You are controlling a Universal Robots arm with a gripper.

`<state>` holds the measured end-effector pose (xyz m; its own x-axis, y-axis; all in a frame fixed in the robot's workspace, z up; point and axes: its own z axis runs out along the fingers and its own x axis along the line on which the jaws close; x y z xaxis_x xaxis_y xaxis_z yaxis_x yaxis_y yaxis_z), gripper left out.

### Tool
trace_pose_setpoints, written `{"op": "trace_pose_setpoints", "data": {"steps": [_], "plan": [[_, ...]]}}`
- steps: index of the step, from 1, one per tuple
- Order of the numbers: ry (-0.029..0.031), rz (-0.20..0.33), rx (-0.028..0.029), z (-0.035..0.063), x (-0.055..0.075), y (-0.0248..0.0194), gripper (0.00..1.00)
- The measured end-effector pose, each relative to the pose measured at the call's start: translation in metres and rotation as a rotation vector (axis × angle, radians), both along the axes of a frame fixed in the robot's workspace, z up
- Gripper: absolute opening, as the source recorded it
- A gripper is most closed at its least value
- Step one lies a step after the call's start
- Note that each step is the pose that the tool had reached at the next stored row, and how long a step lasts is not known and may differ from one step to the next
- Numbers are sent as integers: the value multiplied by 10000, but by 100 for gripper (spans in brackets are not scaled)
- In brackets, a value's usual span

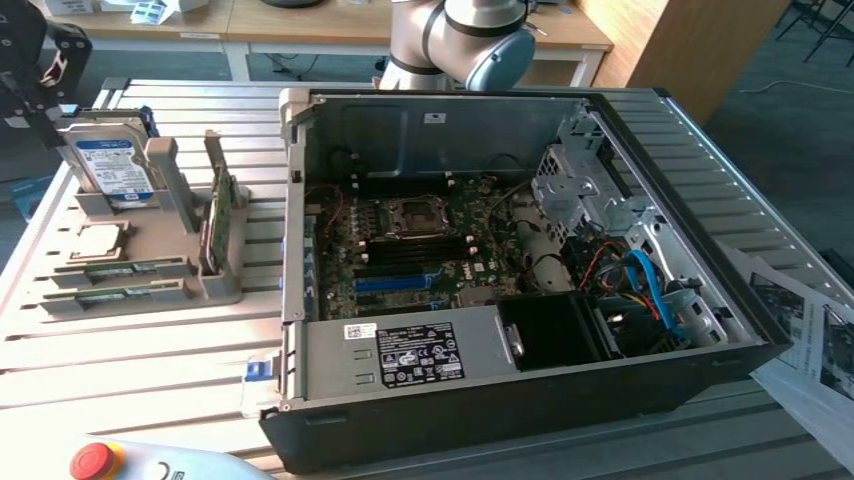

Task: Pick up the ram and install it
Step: 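Pick up the ram and move it above insertion slot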

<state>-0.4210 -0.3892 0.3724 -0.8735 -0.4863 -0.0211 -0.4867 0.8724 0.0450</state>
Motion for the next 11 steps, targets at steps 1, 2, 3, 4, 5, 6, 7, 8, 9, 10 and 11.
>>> {"op": "trace_pose_setpoints", "data": {"steps": [1,2,3,4,5,6,7,8,9,10,11], "plan": [[0,163,0,0,0,0,11],[0,326,0,1,0,0,11],[0,490,0,0,0,0,11],[0,653,0,0,0,0,11],[0,827,-1,1,0,0,11],[0,985,0,1,0,0,11],[0,1143,0,0,0,0,11],[0,1305,0,1,0,0,11],[0,1468,0,1,0,0,11],[0,1630,0,1,0,0,11],[0,1799,0,1,0,0,11]]}}
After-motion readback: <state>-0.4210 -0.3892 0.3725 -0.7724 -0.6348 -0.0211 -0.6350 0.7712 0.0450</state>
